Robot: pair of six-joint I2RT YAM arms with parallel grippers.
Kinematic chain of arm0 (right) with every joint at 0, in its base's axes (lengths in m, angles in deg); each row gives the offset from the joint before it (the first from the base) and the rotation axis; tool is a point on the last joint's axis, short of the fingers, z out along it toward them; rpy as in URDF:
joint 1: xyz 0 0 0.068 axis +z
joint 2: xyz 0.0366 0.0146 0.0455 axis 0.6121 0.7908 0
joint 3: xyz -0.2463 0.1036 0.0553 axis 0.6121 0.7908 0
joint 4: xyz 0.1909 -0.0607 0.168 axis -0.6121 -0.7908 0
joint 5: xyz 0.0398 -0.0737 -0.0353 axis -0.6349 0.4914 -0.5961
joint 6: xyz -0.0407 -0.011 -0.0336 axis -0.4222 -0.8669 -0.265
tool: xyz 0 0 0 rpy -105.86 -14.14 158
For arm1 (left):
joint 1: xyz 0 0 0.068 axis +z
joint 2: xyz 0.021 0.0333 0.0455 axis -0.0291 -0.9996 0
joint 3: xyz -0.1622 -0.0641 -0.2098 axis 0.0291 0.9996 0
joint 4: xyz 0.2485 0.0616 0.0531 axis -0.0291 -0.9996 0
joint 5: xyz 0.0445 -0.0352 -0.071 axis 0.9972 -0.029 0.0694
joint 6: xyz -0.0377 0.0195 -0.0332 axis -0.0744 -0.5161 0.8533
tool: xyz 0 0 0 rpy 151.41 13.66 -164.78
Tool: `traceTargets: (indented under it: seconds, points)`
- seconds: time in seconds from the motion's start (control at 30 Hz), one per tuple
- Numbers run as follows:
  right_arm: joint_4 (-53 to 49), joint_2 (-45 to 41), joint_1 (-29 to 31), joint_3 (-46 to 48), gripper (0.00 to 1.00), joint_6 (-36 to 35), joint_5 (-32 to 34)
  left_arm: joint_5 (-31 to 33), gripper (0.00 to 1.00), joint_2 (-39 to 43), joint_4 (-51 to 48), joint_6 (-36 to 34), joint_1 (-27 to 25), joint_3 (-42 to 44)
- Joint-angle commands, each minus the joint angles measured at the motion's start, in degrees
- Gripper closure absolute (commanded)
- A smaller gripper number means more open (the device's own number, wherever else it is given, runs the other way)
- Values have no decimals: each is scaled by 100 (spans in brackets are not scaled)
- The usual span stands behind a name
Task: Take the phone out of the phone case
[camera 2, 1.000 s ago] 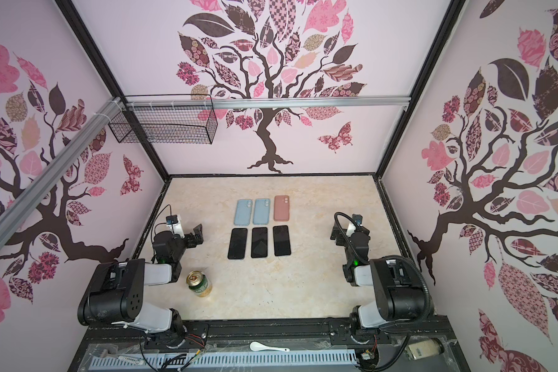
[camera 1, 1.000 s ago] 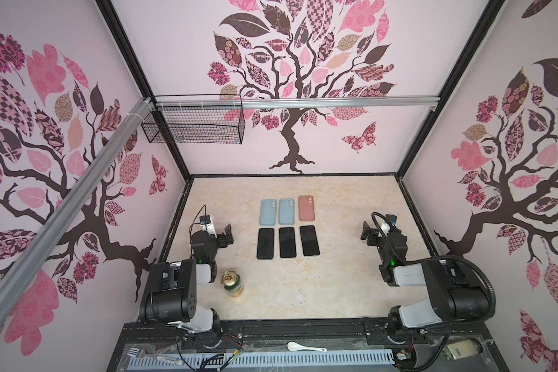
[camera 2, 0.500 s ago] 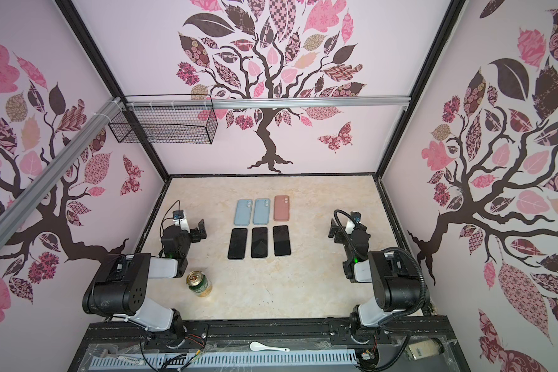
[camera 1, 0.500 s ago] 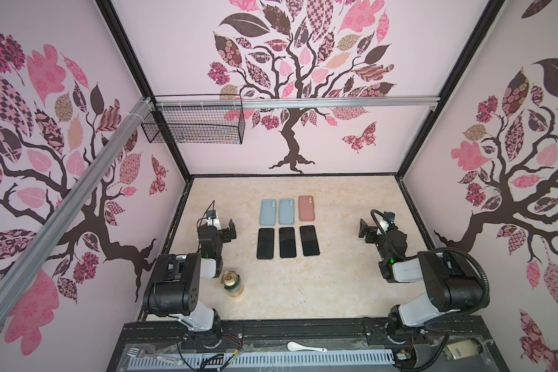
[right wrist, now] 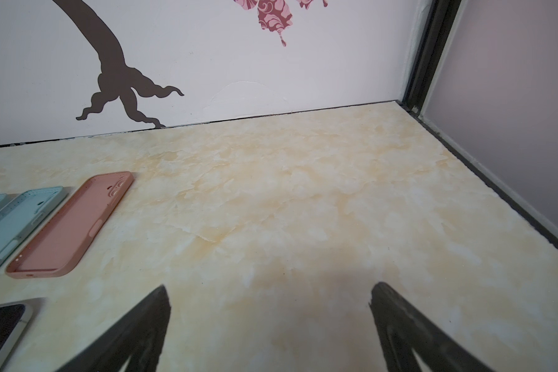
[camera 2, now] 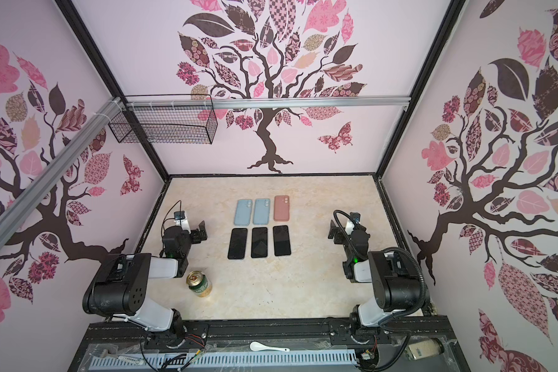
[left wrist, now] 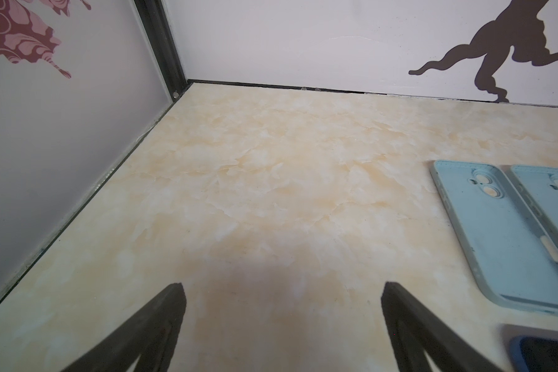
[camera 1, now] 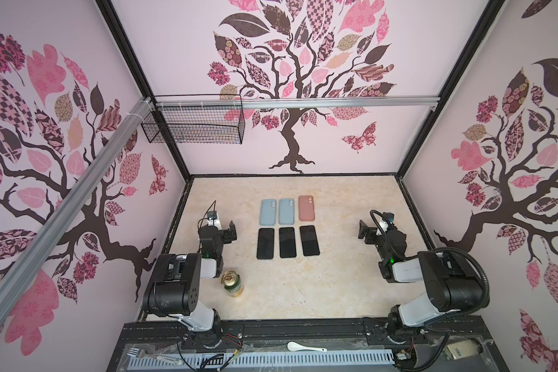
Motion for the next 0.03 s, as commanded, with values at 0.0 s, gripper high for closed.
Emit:
traceTargets:
  seconds: [0.0]
  points:
    - [84, 65, 1, -65, 0, 5, -48, -2, 2, 45, 65, 2, 1, -37]
